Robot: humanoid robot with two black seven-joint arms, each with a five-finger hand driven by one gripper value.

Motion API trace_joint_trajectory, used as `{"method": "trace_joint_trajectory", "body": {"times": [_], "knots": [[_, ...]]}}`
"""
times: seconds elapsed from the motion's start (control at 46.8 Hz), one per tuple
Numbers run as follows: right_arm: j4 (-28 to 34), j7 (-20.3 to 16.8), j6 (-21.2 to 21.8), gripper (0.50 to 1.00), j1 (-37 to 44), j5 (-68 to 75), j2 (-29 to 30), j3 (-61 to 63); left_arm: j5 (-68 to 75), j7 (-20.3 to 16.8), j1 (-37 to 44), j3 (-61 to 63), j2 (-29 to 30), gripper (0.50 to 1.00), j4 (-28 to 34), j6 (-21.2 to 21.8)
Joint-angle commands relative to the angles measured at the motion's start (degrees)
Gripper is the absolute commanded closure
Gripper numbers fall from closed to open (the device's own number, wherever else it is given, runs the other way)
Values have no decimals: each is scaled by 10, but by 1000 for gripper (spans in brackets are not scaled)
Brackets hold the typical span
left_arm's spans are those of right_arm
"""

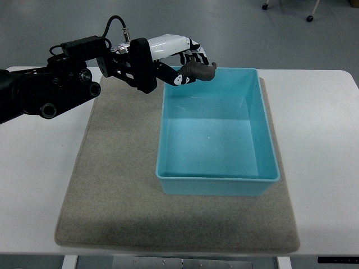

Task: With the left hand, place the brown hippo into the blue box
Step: 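Lift the hippo with the left hand and carry it over the box, then lower the hippo into the blue box and open the left hand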

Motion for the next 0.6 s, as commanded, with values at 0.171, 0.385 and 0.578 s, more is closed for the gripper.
{"method": "trace_joint_trajectory", "body": {"times": [0.171,0.385,0.578], "knots": [[0,0,0,564,0,0,0,0,39,0,12,30,-37,1000,-20,0],[0,0,0,564,0,0,0,0,51,1,29,75,-56,1000,-29,1],[0,0,0,564,0,0,0,0,53,1,43,86,-61,1000,-29,1]]}}
